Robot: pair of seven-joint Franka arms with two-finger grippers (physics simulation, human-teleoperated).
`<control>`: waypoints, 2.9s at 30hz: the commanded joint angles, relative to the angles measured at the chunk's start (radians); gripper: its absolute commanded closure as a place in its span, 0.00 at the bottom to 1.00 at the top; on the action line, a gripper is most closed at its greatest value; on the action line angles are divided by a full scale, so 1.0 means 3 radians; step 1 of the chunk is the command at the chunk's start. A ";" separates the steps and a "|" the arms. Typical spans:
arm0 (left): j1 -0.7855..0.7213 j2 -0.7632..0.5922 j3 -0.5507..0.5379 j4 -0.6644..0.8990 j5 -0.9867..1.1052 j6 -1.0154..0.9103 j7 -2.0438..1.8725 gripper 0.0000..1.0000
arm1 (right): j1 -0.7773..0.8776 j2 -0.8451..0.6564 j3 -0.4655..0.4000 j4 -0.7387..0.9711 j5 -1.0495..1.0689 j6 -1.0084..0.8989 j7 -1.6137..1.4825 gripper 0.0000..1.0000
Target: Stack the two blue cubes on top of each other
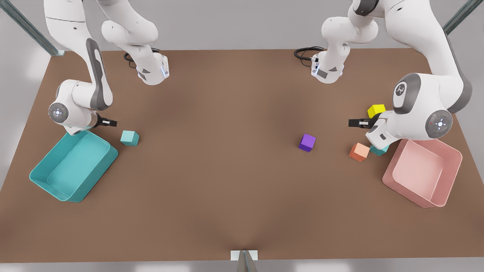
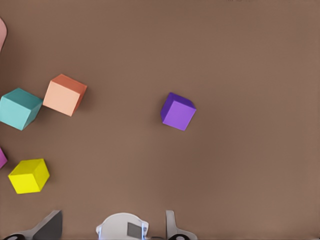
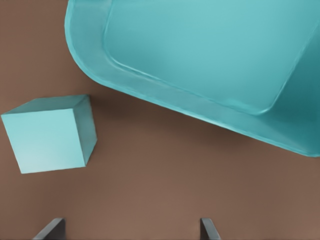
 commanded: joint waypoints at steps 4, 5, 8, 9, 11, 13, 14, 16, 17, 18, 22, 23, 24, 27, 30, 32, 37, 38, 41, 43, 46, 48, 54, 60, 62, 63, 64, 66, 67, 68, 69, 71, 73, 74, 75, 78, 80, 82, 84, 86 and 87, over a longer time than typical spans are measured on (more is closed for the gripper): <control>0.0001 -0.0003 0.0000 0.0004 -0.0005 -0.0045 0.0001 0.00 | 0.0568 0.0283 0.0034 0.0321 0.0288 0.0550 0.0082 0.01; 0.0001 -0.0003 0.0000 0.0004 -0.0004 -0.0045 0.0001 0.00 | 0.0573 0.0288 0.0044 0.0331 0.0308 0.0545 0.0082 0.01; 0.0001 0.0002 0.0000 0.0004 -0.0004 -0.0045 0.0001 0.00 | 0.0645 0.0339 0.0044 0.0439 0.0523 0.0427 0.0046 0.01; 0.0006 0.0002 0.0000 0.0004 0.0001 -0.0040 0.0001 0.00 | 0.0645 0.0344 0.0044 0.0331 0.0528 0.0524 0.0036 0.01; 0.0022 0.0002 0.0000 0.0004 0.0001 -0.0040 0.0001 0.00 | 0.0645 0.0329 0.0039 0.0065 0.0544 0.0790 0.0030 0.01; 0.0022 0.0002 0.0000 0.0004 0.0001 -0.0040 0.0001 0.00 | 0.0645 0.0339 0.0034 -0.0083 0.0544 0.0892 0.0025 0.01; 0.0022 0.0002 0.0000 0.0004 0.0001 -0.0040 0.0001 0.00 | 0.0640 0.0339 0.0019 -0.0160 0.0544 0.0985 -0.0036 0.01; 0.0022 0.0027 0.0000 0.0004 0.0006 -0.0030 0.0001 0.00 | 0.0630 0.0349 -0.0042 -0.0155 0.0544 0.1030 -0.0149 0.01; 0.0022 0.0043 0.0000 0.0004 0.0006 -0.0030 0.0001 0.00 | 0.0630 0.0380 -0.0103 -0.0134 0.0539 0.1036 -0.0240 0.00; 0.0022 0.0048 0.0000 -0.0001 0.0011 -0.0030 0.0001 0.00 | 0.0630 0.0396 -0.0206 -0.0104 0.0539 0.1036 -0.0435 0.00; 0.0027 0.0094 0.0000 -0.0006 0.0006 -0.0040 0.0001 0.00 | 0.0630 0.0493 -0.0216 -0.0103 0.0549 0.1123 -0.0414 0.00; 0.0027 0.0099 0.0000 -0.0006 0.0006 -0.0040 0.0001 0.00 | 0.0630 0.0488 -0.0216 -0.0124 0.0554 0.1123 -0.0389 0.00; 0.0027 0.0099 0.0000 -0.0006 0.0006 -0.0040 0.0001 0.00 | 0.0640 0.0498 -0.0206 -0.0139 0.0707 0.1128 -0.0389 0.00; 0.0027 0.0099 0.0000 -0.0006 0.0011 -0.0040 0.0001 0.00 | 0.0645 0.0523 -0.0176 -0.0144 0.0860 0.1123 -0.0384 0.00; 0.0027 0.0099 0.0000 -0.0006 0.0011 -0.0040 0.0001 0.00 | 0.0645 0.0580 -0.0175 -0.0144 0.1034 0.1133 -0.0384 0.00; 0.0027 0.0099 0.0000 -0.0001 0.0011 -0.0040 0.0001 0.00 | 0.0645 0.0590 -0.0175 -0.0175 0.1050 0.1138 -0.0389 0.00; 0.0042 0.0099 0.0000 -0.0006 0.0016 -0.0040 0.0001 0.00 | 0.0640 0.0687 -0.0170 -0.0349 0.1055 0.1373 -0.0420 0.00; 0.0037 0.0099 0.0000 -0.0006 0.0016 -0.0045 0.0001 0.00 | 0.0645 0.0728 -0.0170 -0.0349 0.1050 0.1389 -0.0420 0.00; 0.0042 0.0099 0.0000 -0.0006 0.0016 -0.0045 0.0001 0.00 | 0.0650 0.0825 -0.0170 -0.0313 0.1050 0.1460 -0.0420 0.01; 0.0057 0.0099 0.0000 -0.0006 0.0016 -0.0040 0.0001 0.00 | 0.0650 0.0835 -0.0170 -0.0257 0.1050 0.1455 -0.0420 0.12; 0.0057 0.0099 0.0000 -0.0006 0.0016 -0.0040 0.0001 0.00 | 0.0655 0.0851 -0.0170 -0.0180 0.1055 0.1379 -0.0389 0.46; 0.0057 0.0099 0.0000 -0.0006 0.0016 -0.0040 0.0001 0.00 | 0.0691 0.0800 -0.0094 -0.0180 0.1346 0.1184 -0.0394 0.46; 0.0062 0.0099 0.0000 -0.0001 0.0062 -0.0040 0.0001 0.00 | 0.0839 0.0687 0.0131 0.0607 0.1449 -0.0104 -0.0072 0.44; 0.0154 0.0094 0.0000 -0.0001 0.0062 0.0001 0.0001 0.00 | 0.1840 0.1192 0.0428 0.1797 0.1254 -0.0309 0.1512 0.45; -0.0120 -0.0085 0.0372 -0.0327 0.0322 0.0378 0.0597 0.00 | 0.2311 0.1540 0.0423 0.2329 0.1270 -0.0288 0.2131 0.45; -0.0280 -0.0356 0.0767 -0.0992 0.0359 0.1135 0.1156 0.00 | 0.2450 0.1760 0.0423 0.2606 0.1295 -0.0283 0.2336 0.45; -0.0224 -0.0310 0.0777 -0.1207 0.0364 0.1570 0.1478 0.00 | 0.2588 0.2042 0.0423 0.2984 0.1316 -0.0248 0.2622 0.45; -0.0209 -0.0290 0.0777 -0.1663 0.0359 0.2393 0.1800 0.00 | 0.2808 0.2543 0.0423 0.3629 0.1316 -0.0049 0.3032 0.45; -0.0163 -0.0213 0.0777 -0.1678 0.0359 0.2516 0.2005 0.00 | 0.2828 0.2691 0.0428 0.3690 0.1357 0.0217 0.3114 0.45; -0.0081 -0.0152 0.0782 -0.1714 0.0359 0.2624 0.2291 0.00 | 0.2890 0.2870 0.0428 0.3803 0.1418 0.0524 0.3262 0.45; -0.0050 -0.0085 0.0782 -0.1739 0.0353 0.2685 0.2526 0.00 | 0.2961 0.3095 0.0428 0.4038 0.1423 0.0718 0.3487 0.45; 0.0021 0.0002 0.0788 -0.1745 0.0348 0.2731 0.3038 0.00 | 0.3053 0.3346 0.0479 0.4237 0.1489 0.1056 0.3799 0.45; 0.0119 0.0068 0.0798 -0.1796 0.0364 0.2818 0.3212 0.00 | 0.3058 0.3397 0.0474 0.4360 0.1817 0.1107 0.3921 0.44; 0.0195 0.0124 0.0803 -0.1796 0.0364 0.2833 0.3467 0.00 | 0.3043 0.3397 0.0464 0.4360 0.1848 0.1102 0.4233 0.44; 0.0201 0.0175 0.0813 -0.1796 0.0364 0.2833 0.3748 0.00 | 0.3033 0.3433 0.0464 0.4360 0.1848 0.1102 0.4331 0.43; 0.0241 0.0242 0.0864 -0.1796 0.0364 0.2844 0.4199 0.00 | 0.3023 0.3433 0.0469 0.4365 0.1853 0.0990 0.4356 0.00; 0.0231 0.0257 0.0864 -0.1975 0.0364 0.3068 0.4209 0.00 | 0.3023 0.3428 0.0479 0.4391 0.1853 0.0990 0.4372 0.00; 0.0252 0.0268 0.0900 -0.1975 0.0364 0.3145 0.4434 0.00 | 0.3023 0.3387 0.0479 0.4411 0.1868 0.0878 0.4361 0.00; 0.0339 0.0390 0.0915 -0.2000 0.0364 0.3350 0.4679 0.00 | 0.2890 0.3121 0.0484 0.4483 0.1868 0.0300 0.4198 0.00; 0.0339 0.0411 0.0915 -0.2000 0.0364 0.3365 0.4685 0.00 | 0.2568 0.2845 0.0771 0.4483 0.1858 -0.0109 0.3907 0.00; 0.0339 0.0416 0.0915 -0.2005 0.0359 0.3360 0.4674 0.00 | 0.2501 0.2784 0.0765 0.4478 0.1858 -0.0216 0.3754 0.00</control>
